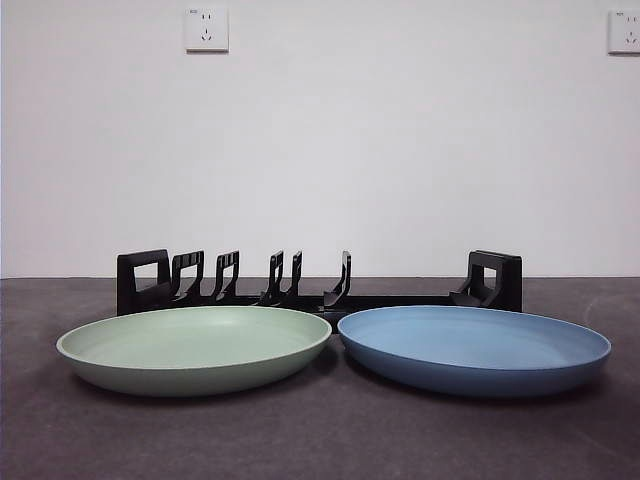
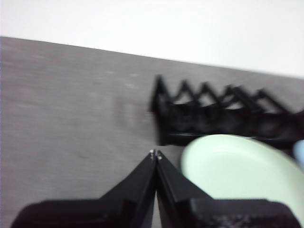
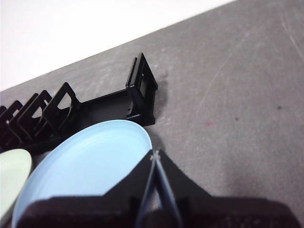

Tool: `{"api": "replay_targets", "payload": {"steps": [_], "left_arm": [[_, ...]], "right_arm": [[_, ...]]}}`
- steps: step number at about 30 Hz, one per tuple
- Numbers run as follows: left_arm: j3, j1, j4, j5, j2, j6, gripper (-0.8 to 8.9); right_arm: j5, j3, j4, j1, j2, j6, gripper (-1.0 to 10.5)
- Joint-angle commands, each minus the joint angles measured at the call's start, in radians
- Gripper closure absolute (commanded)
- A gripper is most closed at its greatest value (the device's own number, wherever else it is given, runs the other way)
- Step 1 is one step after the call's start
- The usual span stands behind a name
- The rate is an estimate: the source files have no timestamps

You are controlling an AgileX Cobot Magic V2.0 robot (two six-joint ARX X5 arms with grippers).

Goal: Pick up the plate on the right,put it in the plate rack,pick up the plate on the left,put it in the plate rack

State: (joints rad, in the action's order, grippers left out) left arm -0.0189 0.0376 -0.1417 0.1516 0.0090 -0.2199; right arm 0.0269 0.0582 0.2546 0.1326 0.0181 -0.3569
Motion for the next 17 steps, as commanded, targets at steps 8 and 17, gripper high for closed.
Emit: {"api": "replay_targets", "payload": {"steps": [8,17], "left_arm": [[-0.115,-0.003,-0.076,0.042,0.098,-0.136,8.20],[-0.312,-0.003,-0.061,0.092,0.355,-0.108,8.20]], "right_arm": [[0.002,0.193,0.074,0.002,0.208,-0.061,9.6],[0.140,0.412,0.124,0.000,0.560,-0.003,9.6]]}}
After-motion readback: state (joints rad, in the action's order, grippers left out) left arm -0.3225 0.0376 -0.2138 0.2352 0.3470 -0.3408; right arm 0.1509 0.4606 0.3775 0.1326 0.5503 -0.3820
